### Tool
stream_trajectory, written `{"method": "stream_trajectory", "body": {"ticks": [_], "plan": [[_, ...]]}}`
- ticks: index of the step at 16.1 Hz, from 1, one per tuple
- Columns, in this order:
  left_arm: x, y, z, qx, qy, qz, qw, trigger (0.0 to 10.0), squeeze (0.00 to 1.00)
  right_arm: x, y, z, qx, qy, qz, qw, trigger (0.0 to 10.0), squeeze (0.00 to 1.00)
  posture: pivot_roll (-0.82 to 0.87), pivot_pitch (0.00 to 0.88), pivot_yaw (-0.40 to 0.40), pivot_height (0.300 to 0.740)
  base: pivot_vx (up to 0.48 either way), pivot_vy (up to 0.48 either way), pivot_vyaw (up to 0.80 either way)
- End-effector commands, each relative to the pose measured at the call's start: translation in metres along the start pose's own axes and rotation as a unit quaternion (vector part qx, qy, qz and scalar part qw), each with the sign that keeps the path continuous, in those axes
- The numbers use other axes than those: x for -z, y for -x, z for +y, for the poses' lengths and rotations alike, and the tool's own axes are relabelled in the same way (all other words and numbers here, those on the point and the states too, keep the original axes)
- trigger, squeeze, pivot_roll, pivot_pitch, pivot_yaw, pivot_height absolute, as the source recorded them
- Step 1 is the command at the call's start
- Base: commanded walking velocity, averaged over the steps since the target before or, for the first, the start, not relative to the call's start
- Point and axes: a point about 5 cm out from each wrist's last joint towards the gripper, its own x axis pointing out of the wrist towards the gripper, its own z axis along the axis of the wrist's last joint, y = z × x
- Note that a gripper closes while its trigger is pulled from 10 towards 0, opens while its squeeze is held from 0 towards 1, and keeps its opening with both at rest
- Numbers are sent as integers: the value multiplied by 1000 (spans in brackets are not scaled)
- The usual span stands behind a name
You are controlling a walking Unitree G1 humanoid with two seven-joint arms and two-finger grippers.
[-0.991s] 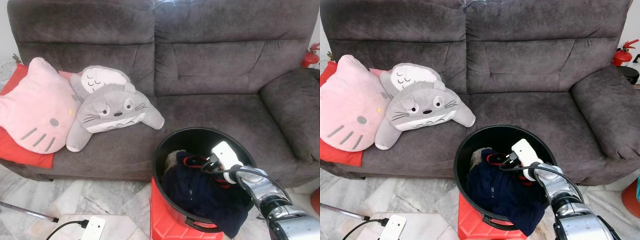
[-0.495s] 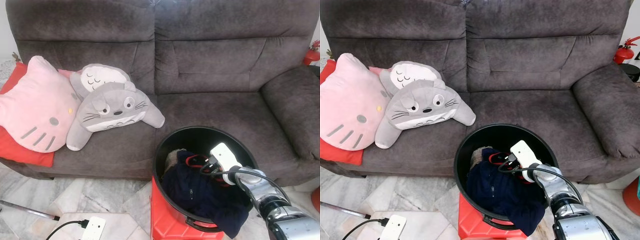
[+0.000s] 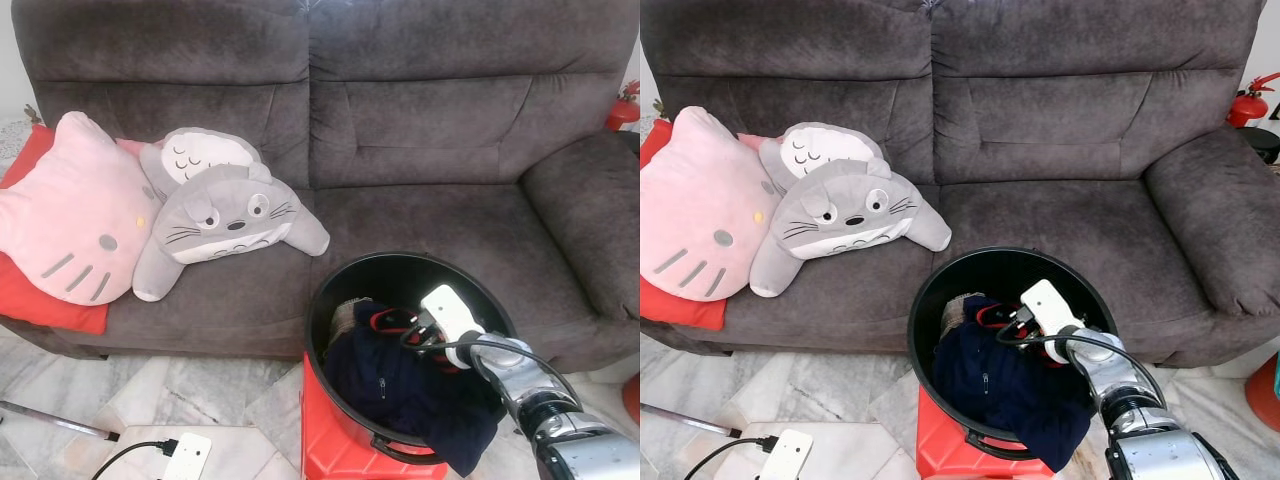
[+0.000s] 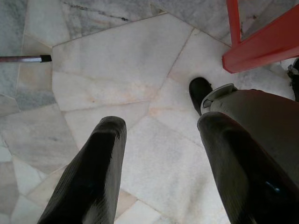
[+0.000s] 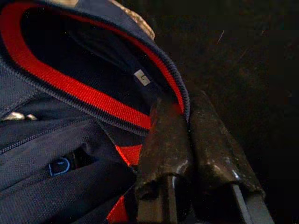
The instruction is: Hang hanger
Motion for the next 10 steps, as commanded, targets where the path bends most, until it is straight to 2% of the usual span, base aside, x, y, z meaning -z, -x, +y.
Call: {"method": "stream_trajectory", "body": {"ticks": [1,4,8,9,10], "plan": [[5,1,2,-4,-6,9,1000,10000,0,-8,1,-6,12,-2,-20,1000,0,0,-81,48,48,740,0,0,0],[4,0,0,-3,-4,8,1000,10000,0,-18,3,-12,19,-3,-47,999,0,0,-87,44,42,740,0,0,0],[2,0,-2,-1,-3,6,1000,10000,0,-41,10,-27,36,-23,-108,993,0,0,-100,39,38,740,0,0,0],[2,0,-3,0,-2,5,1000,10000,0,-53,15,-30,29,-27,-144,989,0,0,-110,37,33,740,0,0,0],[1,0,-4,1,-1,4,1000,10000,0,-58,17,-30,25,-25,-153,988,0,0,-113,37,32,740,0,0,0]]}}
